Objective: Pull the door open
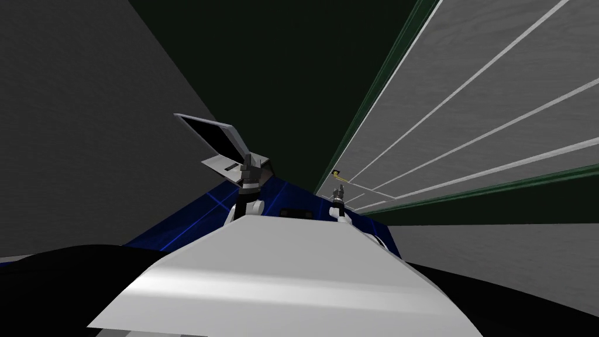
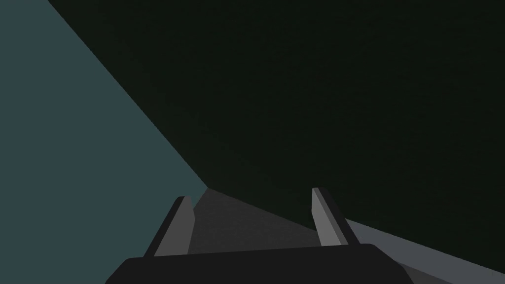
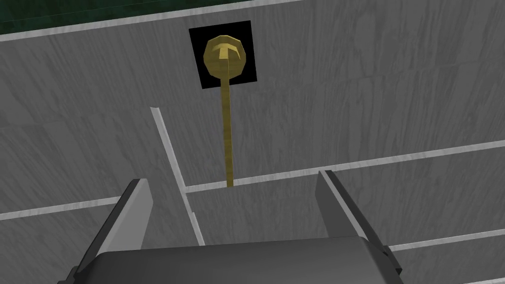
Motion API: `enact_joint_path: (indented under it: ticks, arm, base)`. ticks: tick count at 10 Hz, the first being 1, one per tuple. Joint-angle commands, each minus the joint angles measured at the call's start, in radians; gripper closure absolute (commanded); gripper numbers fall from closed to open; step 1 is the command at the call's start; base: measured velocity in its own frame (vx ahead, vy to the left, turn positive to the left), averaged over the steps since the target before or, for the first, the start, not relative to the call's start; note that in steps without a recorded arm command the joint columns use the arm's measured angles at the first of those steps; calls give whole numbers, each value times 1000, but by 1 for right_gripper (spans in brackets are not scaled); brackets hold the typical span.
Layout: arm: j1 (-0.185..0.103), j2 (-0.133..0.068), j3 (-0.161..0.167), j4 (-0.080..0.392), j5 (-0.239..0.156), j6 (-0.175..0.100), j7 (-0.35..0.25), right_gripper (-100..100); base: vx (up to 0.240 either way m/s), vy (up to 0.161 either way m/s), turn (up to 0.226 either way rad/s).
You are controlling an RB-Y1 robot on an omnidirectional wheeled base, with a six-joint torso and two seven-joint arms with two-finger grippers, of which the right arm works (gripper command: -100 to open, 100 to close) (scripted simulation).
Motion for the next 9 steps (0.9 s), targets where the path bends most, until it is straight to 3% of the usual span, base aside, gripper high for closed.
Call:
enact_joint_path:
  ticks: [1, 7, 9]
  arm:
    - [6, -8, -4, 4, -3, -5, -7, -100]
    - [32, -37, -19, 19, -15, -24, -36, -100]
    - [32, -37, -19, 19, -15, -24, -36, -100]
  base:
    - [124, -38, 51]
    - [182, -61, 67]
    - [107, -38, 20]
